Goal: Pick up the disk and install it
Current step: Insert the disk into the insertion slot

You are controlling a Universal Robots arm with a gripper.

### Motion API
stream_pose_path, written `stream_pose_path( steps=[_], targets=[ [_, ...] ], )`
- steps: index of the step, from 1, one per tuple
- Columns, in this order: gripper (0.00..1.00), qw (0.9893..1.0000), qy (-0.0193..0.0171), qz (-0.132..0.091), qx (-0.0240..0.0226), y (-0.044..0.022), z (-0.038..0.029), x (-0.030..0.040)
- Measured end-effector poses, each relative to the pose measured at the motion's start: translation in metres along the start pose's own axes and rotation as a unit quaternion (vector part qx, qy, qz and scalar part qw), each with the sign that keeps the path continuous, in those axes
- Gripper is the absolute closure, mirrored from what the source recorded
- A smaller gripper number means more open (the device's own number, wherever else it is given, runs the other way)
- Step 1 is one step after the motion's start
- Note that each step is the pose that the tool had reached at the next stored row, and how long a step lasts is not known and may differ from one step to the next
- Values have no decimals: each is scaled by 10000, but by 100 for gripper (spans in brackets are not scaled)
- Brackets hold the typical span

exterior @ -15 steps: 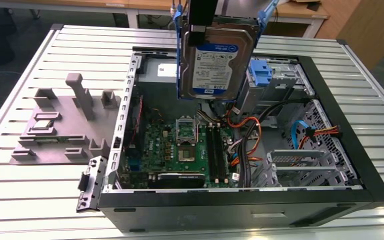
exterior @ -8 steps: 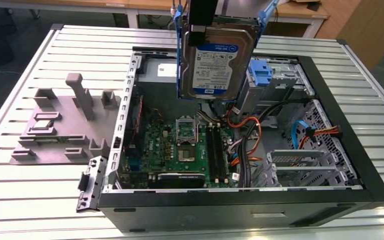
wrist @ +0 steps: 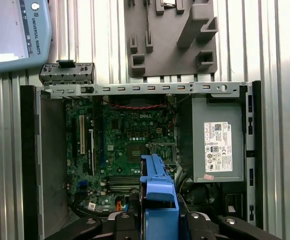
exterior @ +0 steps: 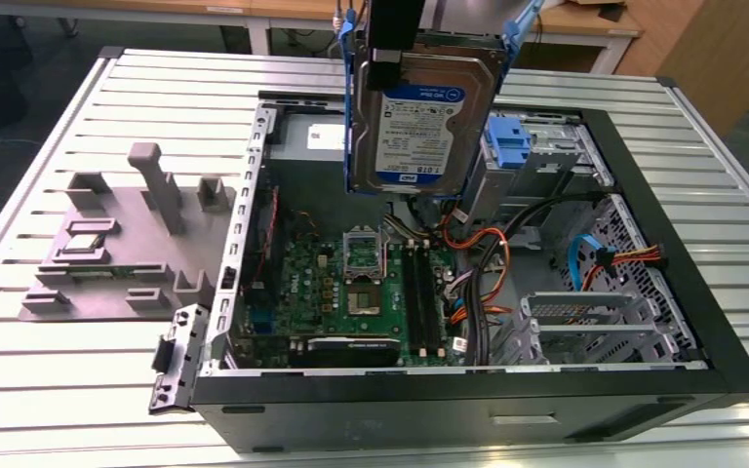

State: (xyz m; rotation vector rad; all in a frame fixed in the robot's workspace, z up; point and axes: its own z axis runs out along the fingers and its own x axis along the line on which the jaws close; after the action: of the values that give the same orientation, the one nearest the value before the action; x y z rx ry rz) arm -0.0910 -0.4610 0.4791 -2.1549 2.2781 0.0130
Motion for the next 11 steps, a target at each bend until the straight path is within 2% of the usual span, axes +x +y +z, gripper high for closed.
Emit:
stream_pose_path(
  steps=[6, 11],
  targets=[
    [64, 10000, 2, 0, 0, -1, -1, 17],
    [64, 10000, 7, 0, 0, -5, -1, 98]
  ],
)
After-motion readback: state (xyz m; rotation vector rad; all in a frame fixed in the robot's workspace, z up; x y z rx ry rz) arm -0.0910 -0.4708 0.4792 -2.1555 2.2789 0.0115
